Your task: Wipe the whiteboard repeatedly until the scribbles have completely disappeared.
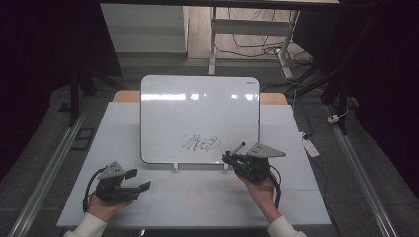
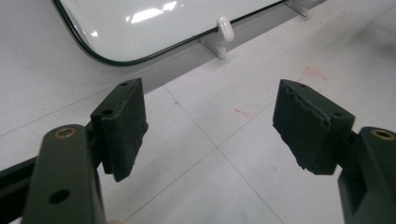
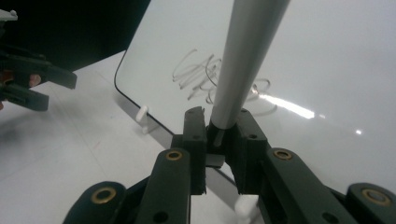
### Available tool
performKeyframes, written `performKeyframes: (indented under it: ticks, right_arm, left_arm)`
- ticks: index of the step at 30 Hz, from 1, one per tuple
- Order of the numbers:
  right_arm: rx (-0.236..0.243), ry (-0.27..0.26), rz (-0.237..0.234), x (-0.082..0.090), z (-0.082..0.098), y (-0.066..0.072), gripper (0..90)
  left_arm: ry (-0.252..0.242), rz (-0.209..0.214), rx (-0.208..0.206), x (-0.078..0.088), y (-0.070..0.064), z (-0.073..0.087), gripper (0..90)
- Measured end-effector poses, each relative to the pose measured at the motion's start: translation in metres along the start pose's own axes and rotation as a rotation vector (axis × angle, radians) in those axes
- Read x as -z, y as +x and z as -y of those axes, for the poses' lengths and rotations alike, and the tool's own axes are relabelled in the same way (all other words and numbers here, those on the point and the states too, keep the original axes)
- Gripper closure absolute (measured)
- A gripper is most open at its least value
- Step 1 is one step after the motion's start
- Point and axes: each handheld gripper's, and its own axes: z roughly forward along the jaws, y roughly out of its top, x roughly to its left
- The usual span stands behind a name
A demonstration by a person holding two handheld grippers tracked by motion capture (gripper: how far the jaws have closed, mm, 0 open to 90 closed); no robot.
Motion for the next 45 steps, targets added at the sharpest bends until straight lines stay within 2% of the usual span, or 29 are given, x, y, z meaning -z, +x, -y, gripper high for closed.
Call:
performKeyframes:
  ticks: [8,9,10,11,12,13,14,16,21,26,27,29,30,32,33,35,37,38,39,40,41,42,43,44,45]
  right_arm:
    - [0.034,-0.045,0.013,-0.021,-0.02,0.0,77.7]
    - [0.055,-0.049,0.026,-0.031,-0.028,-0.001,77.7]
    - [0.055,-0.049,0.026,-0.031,-0.028,-0.001,77.7]
    - [0.071,-0.056,0.036,-0.042,-0.035,-0.003,77.7]
    - [0.071,-0.056,0.036,-0.042,-0.035,-0.003,77.7]
    - [0.089,-0.058,0.047,-0.054,-0.042,-0.004,77.7]
    - [0.089,-0.058,0.047,-0.054,-0.042,-0.004,77.7]
    - [0.104,-0.064,0.048,-0.07,-0.049,-0.004,77.7]
    - [0.166,-0.038,0.057,-0.093,-0.052,0.004,77.8]
    - [0.208,-0.001,0.032,-0.107,-0.047,0.012,77.8]
    - [0.247,0.037,0.018,-0.114,-0.042,0.016,77.8]
    - [0.273,0.048,0.032,-0.118,-0.041,0.016,77.8]
    - [0.273,0.048,0.032,-0.118,-0.041,0.016,77.8]
    - [0.222,0.002,0.067,-0.118,-0.043,0.006,77.8]
    - [0.197,-0.024,0.071,-0.118,-0.044,0.002,77.8]
    - [0.179,-0.04,0.06,-0.12,-0.043,0.001,77.9]
    - [0.202,-0.003,0.004,-0.125,-0.038,0.008,77.9]
    - [0.236,0.02,-0.017,-0.127,-0.035,0.013,77.9]
    - [0.27,0.034,-0.023,-0.129,-0.034,0.017,77.9]
    - [0.27,0.034,-0.023,-0.129,-0.034,0.017,77.9]
    - [0.283,0.026,0.011,-0.126,-0.037,0.015,77.9]
    - [0.283,0.026,0.011,-0.126,-0.037,0.015,77.9]
    - [0.225,-0.021,0.068,-0.12,-0.043,0.004,77.9]
    - [0.225,-0.021,0.068,-0.12,-0.043,0.004,77.9]
    - [0.184,-0.044,0.059,-0.119,-0.043,-0.001,77.9]
  left_arm:
    - [0.0,0.009,0.0,-0.001,0.001,0.0,26.3]
    - [0.001,0.012,-0.001,-0.002,0.001,0.0,26.3]
    - [0.003,0.014,-0.004,-0.003,0.0,0.0,26.3]
    - [0.004,0.017,-0.007,-0.003,0.0,0.0,26.3]
    - [0.005,0.016,-0.01,-0.004,0.0,0.0,26.3]
    - [0.008,0.019,-0.009,-0.005,-0.001,0.0,26.3]
    - [0.008,0.019,-0.009,-0.005,-0.001,0.0,26.3]
    - [0.008,0.021,-0.01,-0.005,-0.001,0.0,26.4]
    - [0.003,0.017,-0.001,-0.003,0.002,0.001,26.5]
    - [0.003,0.015,-0.002,-0.003,0.004,0.002,26.5]
    - [0.004,0.016,0.001,-0.004,0.005,0.002,26.6]
    - [0.004,0.015,0.002,-0.004,0.005,0.002,26.7]
    - [0.004,0.015,0.002,-0.004,0.005,0.002,26.7]
    - [0.004,0.015,0.004,-0.004,0.006,0.002,26.7]
    - [0.005,0.014,0.004,-0.004,0.006,0.002,26.7]
    - [0.005,0.013,0.006,-0.004,0.006,0.002,26.7]
    - [0.005,0.01,0.008,-0.003,0.006,0.002,26.7]
    - [0.004,0.008,0.011,-0.003,0.006,0.003,26.7]
    - [0.004,0.008,0.011,-0.003,0.006,0.003,26.8]
    - [0.004,0.009,0.014,-0.003,0.006,0.003,26.8]
    - [0.005,0.007,0.013,-0.003,0.006,0.003,26.8]
    - [0.005,0.007,0.013,-0.003,0.006,0.003,26.8]
    - [0.002,0.005,0.012,-0.002,0.005,0.003,26.8]
    - [0.002,0.005,0.012,-0.002,0.005,0.003,26.8]
    - [0.0,0.006,0.012,-0.002,0.006,0.003,26.8]
